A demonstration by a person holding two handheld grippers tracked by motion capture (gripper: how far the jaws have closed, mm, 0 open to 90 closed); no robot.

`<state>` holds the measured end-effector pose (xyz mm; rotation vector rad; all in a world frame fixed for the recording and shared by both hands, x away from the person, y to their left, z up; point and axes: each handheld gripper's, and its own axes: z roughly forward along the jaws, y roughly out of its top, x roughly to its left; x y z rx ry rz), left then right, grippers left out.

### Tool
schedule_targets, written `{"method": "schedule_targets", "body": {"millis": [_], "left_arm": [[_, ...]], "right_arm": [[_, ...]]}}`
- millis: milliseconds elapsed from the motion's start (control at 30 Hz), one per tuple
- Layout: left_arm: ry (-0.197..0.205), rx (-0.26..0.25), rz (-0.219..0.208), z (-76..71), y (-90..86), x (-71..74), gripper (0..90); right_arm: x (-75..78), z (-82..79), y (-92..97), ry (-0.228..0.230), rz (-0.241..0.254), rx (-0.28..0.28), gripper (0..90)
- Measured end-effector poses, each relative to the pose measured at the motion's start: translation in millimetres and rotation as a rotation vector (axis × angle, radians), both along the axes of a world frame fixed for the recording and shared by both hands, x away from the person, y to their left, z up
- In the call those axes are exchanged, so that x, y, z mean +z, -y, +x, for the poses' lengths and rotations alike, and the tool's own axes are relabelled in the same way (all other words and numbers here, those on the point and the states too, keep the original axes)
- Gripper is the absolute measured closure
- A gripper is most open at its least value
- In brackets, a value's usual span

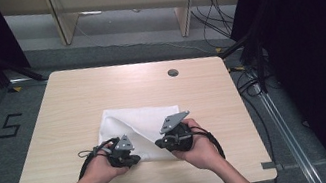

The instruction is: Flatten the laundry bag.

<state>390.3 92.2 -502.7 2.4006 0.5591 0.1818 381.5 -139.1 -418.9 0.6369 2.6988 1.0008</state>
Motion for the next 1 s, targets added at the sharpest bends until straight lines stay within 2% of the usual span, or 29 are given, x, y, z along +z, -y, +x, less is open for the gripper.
{"method": "schedule_targets", "body": {"millis": [67,167,200,233,267,300,333,367,400,433,467,500,533,567,600,667,700,733,800,833,867,900,933,1000], "left_arm": [[0.007,0.011,-0.002,-0.3,1.0,-1.3,87.4],[0.006,0.021,-0.009,0.7,0.2,-2.2,87.2],[0.000,0.047,-0.041,-0.5,1.3,-3.6,87.1],[0.009,0.026,-0.007,1.0,-1.0,-2.1,87.0],[0.003,0.055,-0.041,-0.5,0.2,-4.0,86.9],[0.019,0.060,-0.048,-0.1,0.2,-4.4,86.8],[0.013,0.066,-0.055,-0.8,0.0,-4.7,86.7],[0.015,0.047,-0.035,-0.2,-1.7,-3.4,86.7],[0.005,0.064,-0.048,-1.4,-1.3,-3.7,86.5],[0.005,0.047,-0.033,-1.1,-2.9,-2.4,86.1],[0.004,0.053,-0.038,-2.7,-4.4,-0.6,85.7],[-0.006,0.078,-0.077,-5.5,-5.7,0.9,85.2],[0.000,0.072,-0.072,-6.8,-10.6,5.5,84.7],[0.008,0.080,-0.086,-8.4,-16.3,9.8,84.4],[0.009,0.097,-0.101,-10.2,-23.4,14.9,84.0],[0.037,0.132,-0.129,-11.2,-42.0,25.8,83.3],[0.032,0.189,-0.161,-12.4,-53.9,30.0,83.2],[0.036,0.213,-0.174,-13.4,-61.1,32.5,83.0],[0.053,0.274,-0.183,-14.5,-80.3,36.0,82.6],[0.072,0.294,-0.173,-14.9,-89.7,37.8,82.4],[0.070,0.326,-0.187,-14.8,-97.6,37.7,82.1],[0.070,0.326,-0.187,-14.8,-97.6,37.7,81.8],[0.072,0.377,-0.197,-13.8,-110.9,38.1,81.5],[0.074,0.435,-0.221,-10.9,-121.0,39.5,81.0]], "right_arm": [[3.2,-2.8,0.0,-0.009,0.012,-0.004,90.0],[7.8,-4.5,0.3,0.017,0.020,0.067,90.0],[9.1,-7.3,0.1,0.010,0.025,0.069,90.0],[10.5,-8.9,0.3,0.008,0.023,0.093,90.0],[10.6,-10.8,0.1,0.017,0.028,0.095,90.0],[11.8,-13.5,0.9,0.004,0.020,0.093,90.0],[11.4,-15.2,0.9,0.010,0.022,0.102,90.0],[11.6,-18.0,1.3,-0.003,0.020,0.102,90.0],[11.3,-19.4,1.5,0.003,0.017,0.117,90.0],[10.5,-21.4,1.2,0.008,0.019,0.143,90.0],[10.0,-22.5,1.1,0.014,0.021,0.150,90.0],[10.3,-23.9,1.7,0.011,0.015,0.160,90.0],[9.8,-25.4,1.7,0.007,0.017,0.169,90.0],[9.4,-26.5,2.0,0.005,0.017,0.179,90.0],[9.0,-27.7,2.3,0.002,0.018,0.191,90.0],[8.1,-30.1,3.3,0.001,0.017,0.208,90.0],[7.8,-31.5,3.7,-0.005,0.017,0.216,90.0],[7.2,-33.4,4.0,-0.010,0.016,0.224,90.0],[6.1,-35.8,4.0,-0.016,0.013,0.239,90.0],[5.6,-38.2,4.1,-0.026,0.009,0.227,90.0],[4.7,-39.3,3.6,-0.026,0.010,0.243,90.0],[4.2,-41.0,3.5,-0.031,0.009,0.245,90.0],[3.2,-43.1,3.6,-0.037,0.008,0.253,90.0],[1.6,-46.7,4.0,-0.046,0.013,0.274,90.0]]}}
